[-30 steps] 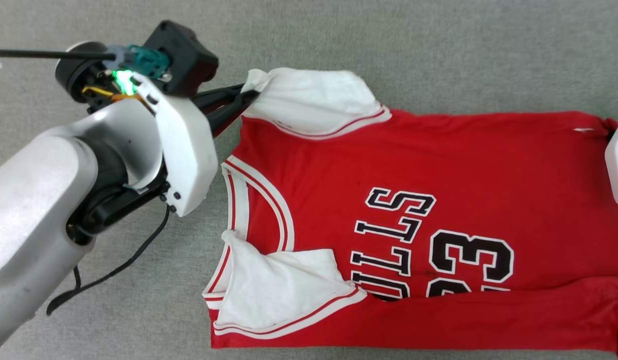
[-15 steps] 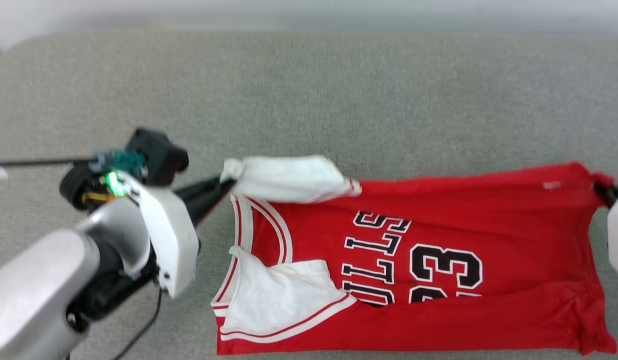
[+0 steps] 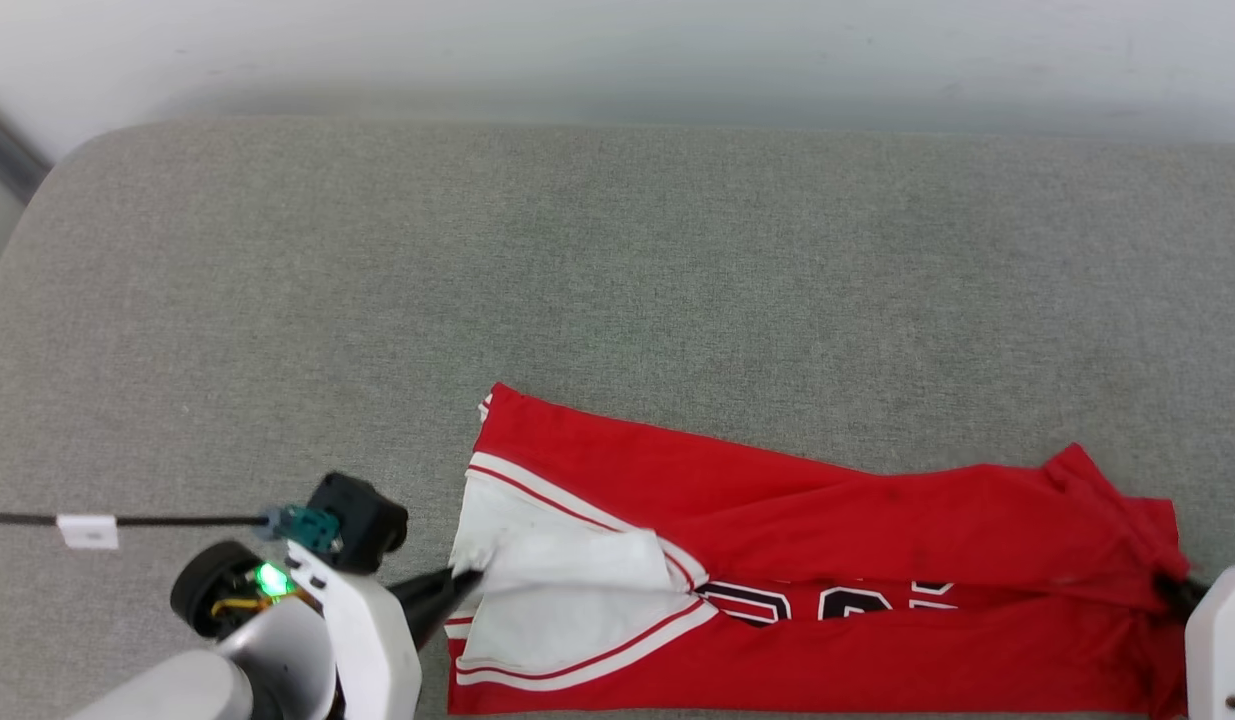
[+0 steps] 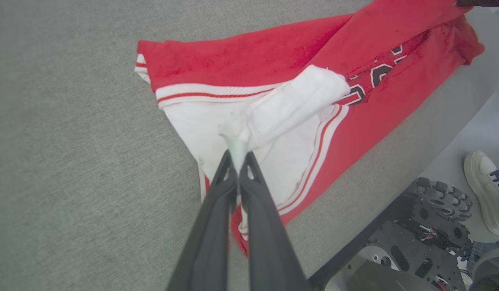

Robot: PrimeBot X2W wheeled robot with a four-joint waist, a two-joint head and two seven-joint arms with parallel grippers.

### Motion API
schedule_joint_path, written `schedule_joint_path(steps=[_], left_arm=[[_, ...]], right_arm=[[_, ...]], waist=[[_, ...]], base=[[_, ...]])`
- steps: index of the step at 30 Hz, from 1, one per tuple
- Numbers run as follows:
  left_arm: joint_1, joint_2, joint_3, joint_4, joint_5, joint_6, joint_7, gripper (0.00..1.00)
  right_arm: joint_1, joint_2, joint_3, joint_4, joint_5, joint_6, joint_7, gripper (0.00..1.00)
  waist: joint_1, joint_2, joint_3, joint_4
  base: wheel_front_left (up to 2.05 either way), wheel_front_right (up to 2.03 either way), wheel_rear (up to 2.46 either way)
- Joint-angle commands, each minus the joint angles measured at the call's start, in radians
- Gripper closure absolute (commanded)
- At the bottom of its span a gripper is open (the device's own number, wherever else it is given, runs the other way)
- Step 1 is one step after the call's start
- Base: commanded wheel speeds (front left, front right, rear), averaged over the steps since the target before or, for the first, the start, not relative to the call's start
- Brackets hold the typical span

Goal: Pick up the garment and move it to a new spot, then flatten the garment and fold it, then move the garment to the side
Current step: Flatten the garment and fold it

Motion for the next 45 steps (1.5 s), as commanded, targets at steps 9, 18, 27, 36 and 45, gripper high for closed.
schedule_joint_path(steps=[9,18,27,36,45], left_arm=[[0.065,-0.050,-0.068,0.110,0.030,-0.018,-0.025,1.00],[0.059,-0.101,-0.111,0.205,0.067,-0.049,-0.043,1.00],[0.046,-0.147,-0.096,0.245,0.097,-0.044,-0.135,0.00],[0.124,-0.186,0.074,0.220,0.041,0.038,-0.446,0.00],[0.237,-0.326,0.428,0.125,0.367,0.171,-0.596,0.00]], right_arm=[[0.068,-0.025,0.029,0.061,0.008,-0.001,0.013,1.00],[0.076,-0.048,0.063,0.097,0.028,0.000,0.033,1.00],[0.040,-0.028,0.050,0.068,0.060,0.000,-0.003,0.00],[0.077,0.051,-0.087,-0.051,0.096,0.000,0.045,0.00],[0.111,0.229,-0.288,-0.075,0.107,0.000,0.089,0.00]], waist=[[0.0001,0.0000,0.008,0.000],[0.0001,0.0000,0.011,0.000],[0.0001,0.0000,-0.024,-0.004],[0.0001,0.0000,-0.092,-0.012],[0.0001,0.0000,-0.092,0.001]], base=[[0.00,0.00,0.00],[0.00,0.00,0.00],[0.00,0.00,0.00],[0.00,0.00,0.00],[0.00,0.00,0.00]])
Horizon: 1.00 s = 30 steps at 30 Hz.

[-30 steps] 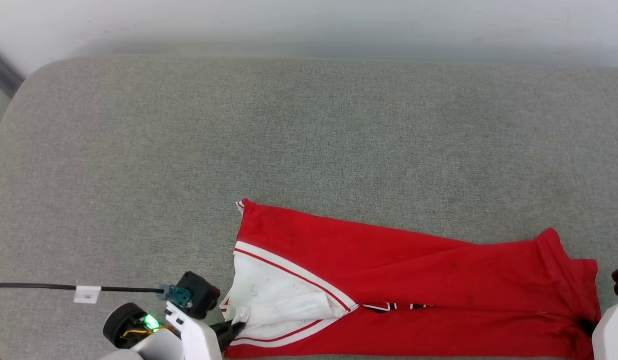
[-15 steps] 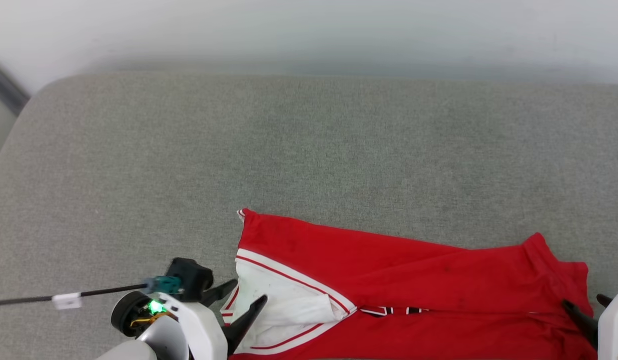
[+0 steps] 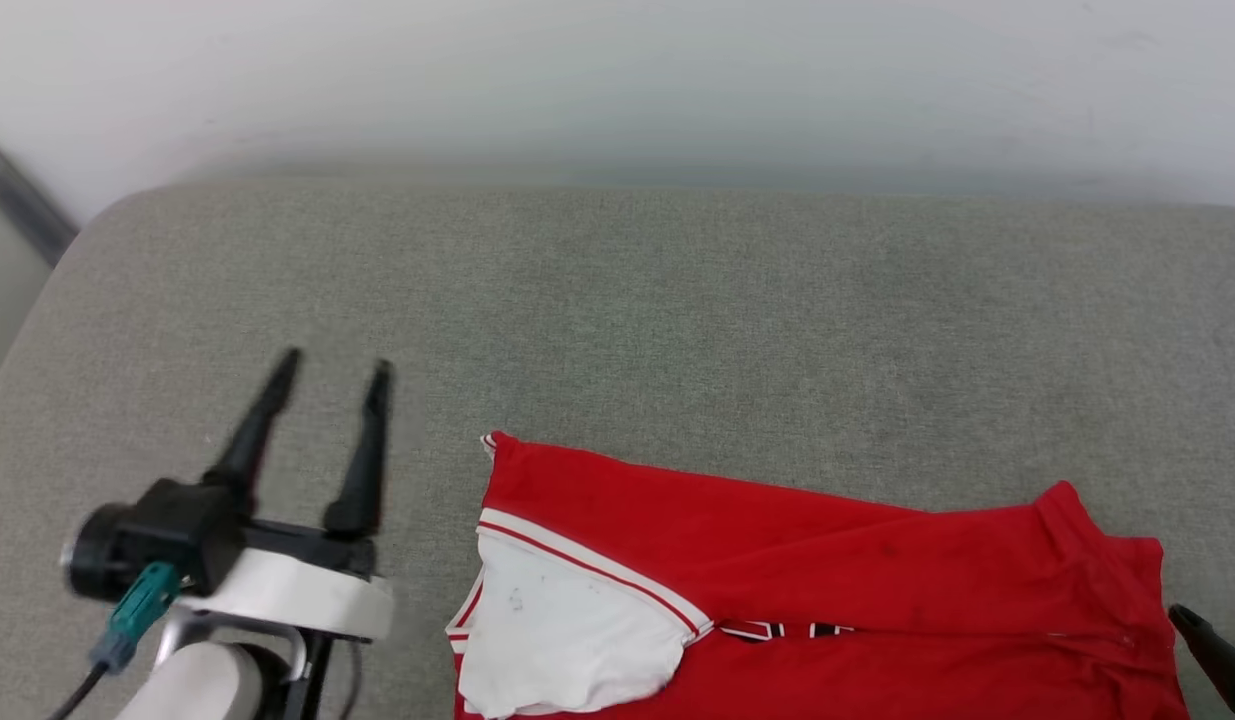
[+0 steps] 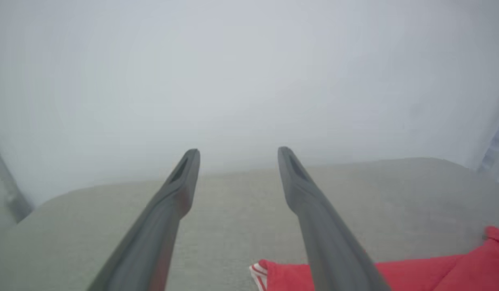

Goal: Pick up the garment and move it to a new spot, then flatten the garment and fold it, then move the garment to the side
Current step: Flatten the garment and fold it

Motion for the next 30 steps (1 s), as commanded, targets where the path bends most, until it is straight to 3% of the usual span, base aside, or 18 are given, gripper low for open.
schedule_joint_path(steps=[1,4,8,13,18,20,21,30], left_arm=[[0.059,-0.034,0.071,-0.025,0.104,0.025,-0.005,0.00],[0.119,-0.108,0.167,-0.088,0.247,0.017,-0.005,0.00],[0.188,-0.185,0.252,-0.134,0.368,-0.027,-0.005,0.00],[0.212,-0.261,0.313,-0.137,0.467,-0.104,-0.005,0.00],[0.206,-0.300,0.343,-0.136,0.502,-0.144,-0.005,0.00],[0.202,-0.316,0.356,-0.138,0.512,-0.164,-0.005,0.00],[0.195,-0.339,0.375,-0.135,0.524,-0.195,-0.005,0.00],[0.196,-0.393,0.419,-0.112,0.552,-0.262,-0.005,0.00]], right_arm=[[0.005,0.029,-0.026,0.011,-0.019,0.000,0.003,0.00],[-0.022,0.082,-0.077,0.039,-0.030,0.000,0.007,0.00],[-0.059,0.125,-0.124,0.089,-0.031,0.000,-0.015,0.00],[-0.110,0.148,-0.184,0.205,-0.003,0.000,-0.054,0.00],[-0.121,0.151,-0.188,0.278,0.017,0.000,-0.052,0.00],[-0.125,0.150,-0.177,0.311,0.029,0.000,-0.060,0.00],[-0.121,0.146,-0.148,0.360,0.037,0.000,-0.083,0.00],[-0.109,0.189,0.024,0.451,0.146,0.006,-0.097,0.00]], waist=[[0.0000,-0.0001,0.004,0.001],[0.0000,-0.0001,0.010,0.003],[0.0000,-0.0001,0.024,0.011],[0.0000,-0.0001,0.048,0.033],[0.0000,-0.0001,0.062,0.048],[0.0000,-0.0001,0.070,0.053],[0.0000,-0.0001,0.084,0.063],[0.0000,-0.0001,0.089,0.075]], base=[[0.00,0.00,0.00],[0.00,0.00,0.00],[0.00,0.00,0.00],[0.00,0.00,0.00],[0.00,0.00,0.00],[0.00,0.00,0.00],[0.00,0.00,0.00],[0.00,0.00,0.00]])
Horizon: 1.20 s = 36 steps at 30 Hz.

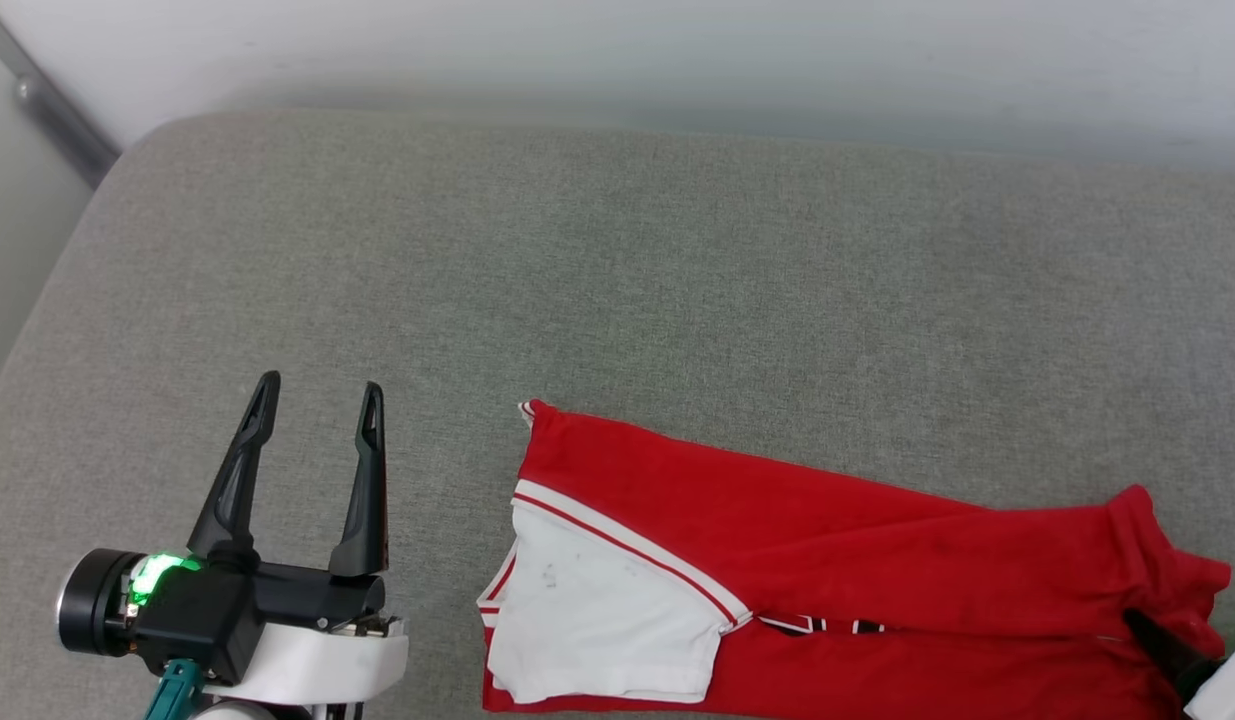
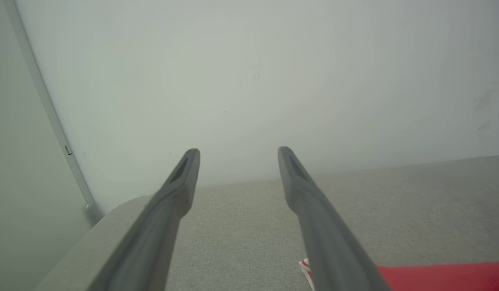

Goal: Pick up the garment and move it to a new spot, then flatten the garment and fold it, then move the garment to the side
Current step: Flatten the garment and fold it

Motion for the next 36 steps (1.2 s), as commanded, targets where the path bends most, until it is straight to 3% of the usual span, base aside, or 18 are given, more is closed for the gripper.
schedule_joint_path(steps=[1,3,5,11,22,29,36], left_arm=[[0.000,-0.009,0.003,0.005,0.007,-0.008,-0.002,0.00],[-0.001,-0.018,0.011,0.010,0.008,-0.019,-0.002,0.00],[0.000,-0.029,0.020,0.014,0.012,-0.026,-0.002,0.00],[0.014,-0.052,0.045,0.024,0.022,-0.053,-0.002,0.00],[0.032,-0.070,0.072,0.026,0.029,-0.074,-0.002,0.00],[0.039,-0.082,0.076,0.030,0.032,-0.079,-0.002,0.00],[0.047,-0.094,0.068,0.036,0.029,-0.085,-0.002,0.00]], right_arm=[[0.020,0.086,0.093,0.074,0.022,0.013,0.031,0.00],[0.029,0.083,0.123,0.085,0.033,0.014,0.019,0.00],[0.032,0.064,0.143,0.089,0.031,0.014,-0.012,1.00],[0.018,-0.049,0.139,0.074,0.016,0.007,-0.150,1.00],[-0.003,-0.193,-0.010,0.121,-0.074,0.007,-0.217,1.00],[-0.001,-0.170,-0.008,0.046,-0.059,0.007,-0.168,1.00],[0.043,-0.106,0.060,-0.128,-0.059,0.007,-0.022,1.00]], waist=[[0.0001,0.0000,-0.007,0.002],[0.0001,0.0000,-0.014,0.003],[0.0001,0.0000,-0.019,0.002],[0.0001,0.0000,-0.043,-0.006],[0.0001,0.0000,-0.067,-0.027],[0.0001,0.0000,-0.084,-0.044],[0.0001,0.0000,-0.115,-0.050]], base=[[0.00,0.00,0.00],[0.00,0.00,0.00],[0.00,0.00,0.00],[0.00,0.00,0.00],[0.00,0.00,0.00],[0.00,0.00,0.00],[0.00,0.00,0.00]])
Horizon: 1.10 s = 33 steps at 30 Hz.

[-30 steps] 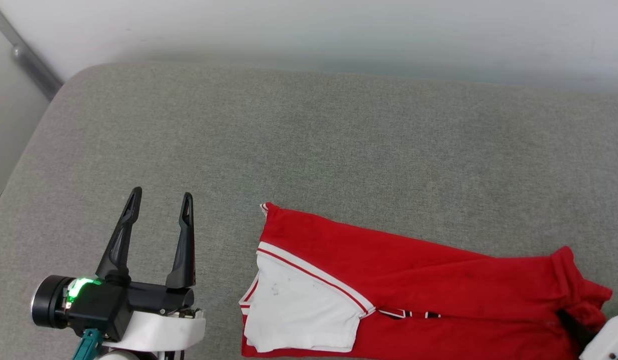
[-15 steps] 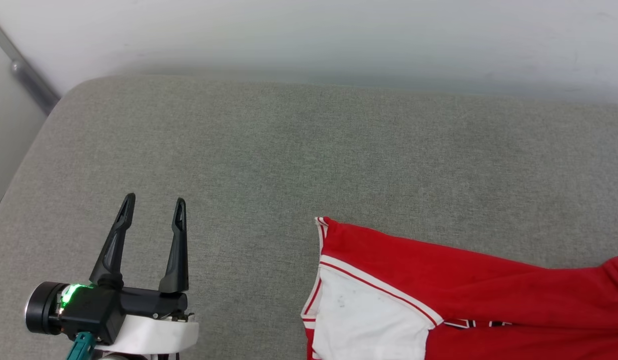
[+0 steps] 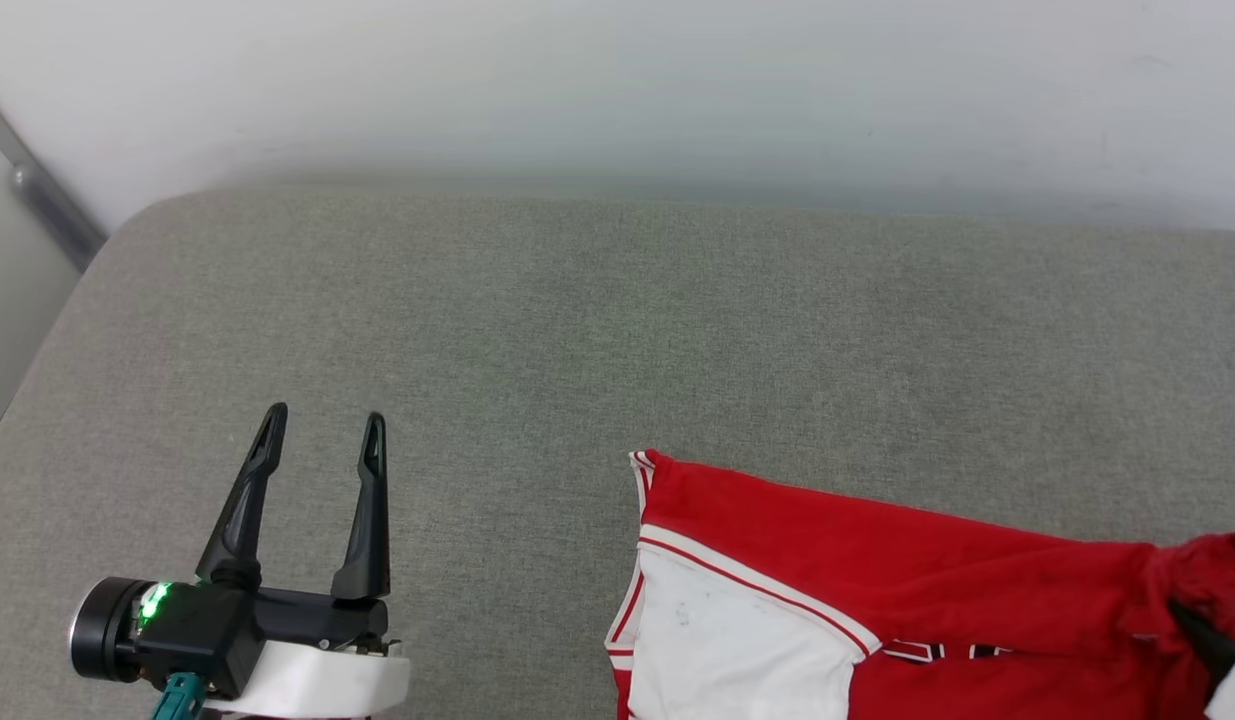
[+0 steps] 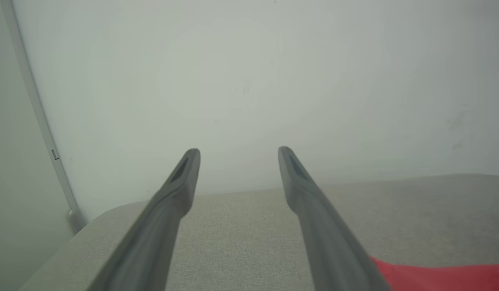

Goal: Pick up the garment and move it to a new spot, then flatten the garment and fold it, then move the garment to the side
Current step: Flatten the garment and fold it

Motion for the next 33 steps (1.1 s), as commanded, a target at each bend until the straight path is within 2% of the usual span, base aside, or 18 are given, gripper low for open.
schedule_joint_path(steps=[1,7,10,17,21,33], left_arm=[[0.011,-0.005,0.001,0.001,-0.001,-0.002,-0.002,0.00],[0.018,-0.013,-0.006,0.008,-0.005,-0.004,-0.002,0.00],[0.019,-0.015,-0.008,0.012,-0.008,-0.006,-0.002,0.00],[0.011,-0.019,-0.009,0.019,-0.010,-0.008,-0.002,0.00],[0.009,-0.022,-0.010,0.021,-0.012,-0.008,-0.002,0.00],[-0.001,-0.024,-0.015,0.030,-0.012,-0.010,-0.002,0.00]], right_arm=[[0.014,0.023,0.017,-0.042,-0.004,0.000,0.028,1.00],[0.043,0.114,0.100,-0.188,-0.035,0.000,0.114,1.00],[0.026,0.167,0.143,-0.234,-0.010,0.000,0.148,1.00],[-0.027,0.213,0.257,-0.286,0.048,0.000,0.181,1.00],[-0.059,0.214,0.336,-0.243,0.141,0.000,0.128,1.00],[-0.145,0.213,0.497,-0.034,0.147,0.000,-0.018,1.00]], waist=[[-0.0001,-0.0001,-0.009,0.001],[-0.0001,-0.0001,-0.021,0.014],[-0.0001,-0.0001,-0.023,0.024],[-0.0001,-0.0001,-0.025,0.052],[-0.0001,-0.0001,-0.022,0.070],[-0.0001,-0.0001,-0.009,0.122]], base=[[0.00,0.00,0.00],[0.00,0.00,0.00],[0.00,0.00,0.00],[0.00,0.00,0.00],[0.00,0.00,0.00],[0.00,0.00,0.00]])
